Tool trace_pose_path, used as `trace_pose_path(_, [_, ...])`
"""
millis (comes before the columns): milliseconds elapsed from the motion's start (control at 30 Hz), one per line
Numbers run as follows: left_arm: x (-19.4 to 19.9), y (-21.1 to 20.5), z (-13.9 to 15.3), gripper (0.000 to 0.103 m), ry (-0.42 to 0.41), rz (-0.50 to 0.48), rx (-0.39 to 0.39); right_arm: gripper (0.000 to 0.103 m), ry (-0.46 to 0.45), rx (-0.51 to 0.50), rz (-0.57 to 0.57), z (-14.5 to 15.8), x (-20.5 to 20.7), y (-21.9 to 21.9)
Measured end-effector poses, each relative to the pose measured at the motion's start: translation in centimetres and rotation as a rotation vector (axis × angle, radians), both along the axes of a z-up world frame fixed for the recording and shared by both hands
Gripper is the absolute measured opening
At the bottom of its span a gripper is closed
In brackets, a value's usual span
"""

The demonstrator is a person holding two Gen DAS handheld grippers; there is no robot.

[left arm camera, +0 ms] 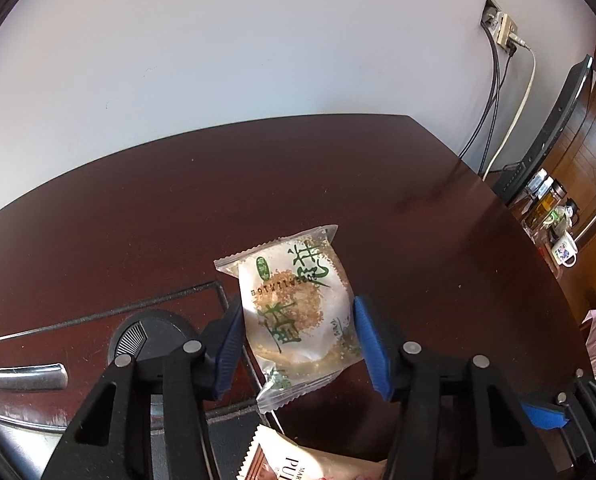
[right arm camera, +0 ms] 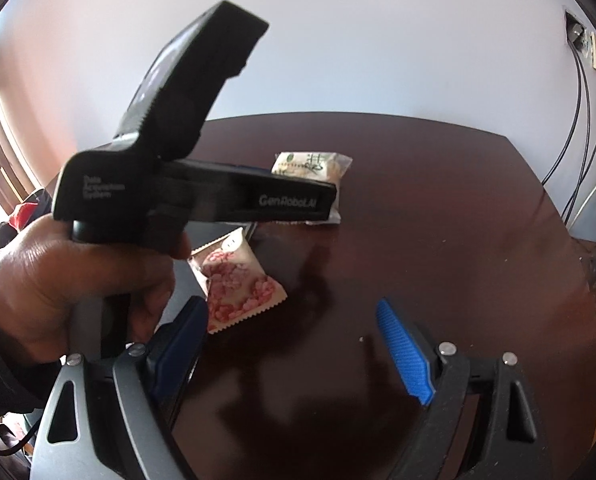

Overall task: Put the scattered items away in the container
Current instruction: 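Grasp the white bread packet with the left gripper while the right grasps the pink candy packet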

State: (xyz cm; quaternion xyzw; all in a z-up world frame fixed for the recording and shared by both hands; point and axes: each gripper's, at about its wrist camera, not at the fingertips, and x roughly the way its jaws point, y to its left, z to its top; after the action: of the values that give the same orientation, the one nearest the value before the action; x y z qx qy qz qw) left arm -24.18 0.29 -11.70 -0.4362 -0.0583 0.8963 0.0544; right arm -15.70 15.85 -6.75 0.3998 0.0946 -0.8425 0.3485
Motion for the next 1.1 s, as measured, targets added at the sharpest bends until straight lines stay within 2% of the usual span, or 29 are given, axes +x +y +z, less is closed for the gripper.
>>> trace_pose_path(133, [0.4,-1.2,0.2,0.051,0.009,0.002,0.004,0.088,0.006,0.014,0.021,0.0,0.5,-0.3])
trace_pose_path(433, [1.2,-3.6,0.5,0.051,0.022,0.049,0.026,0.085,0.035,0.043,0.100,-0.1,0.3,-2.3])
trace_pose_path(667, [1.6,-5.0,0.9,0.051,0.035,0.079,0.042,0.069,-0.012,0.068,0.149,-1.3,0.0,-4.1])
trace_pose_path(900, [2.2,-5.5,1.0,0.051,0.046,0.096,0.046,0.061,-0.023,0.096,0.160,-1.7,0.1,-4.8])
trace_pose_path(1000, [2.4,-5.7,1.1,0.051,0.050,0.103,0.048,0.046,-0.022,0.105,0.170,-1.6,0.4,-5.0])
trace_pose_path(1100, [2.8,-5.9,1.2,0.051,0.057,0.109,0.049,0.045,-0.020,0.113,0.182,-1.7,0.5,-5.0])
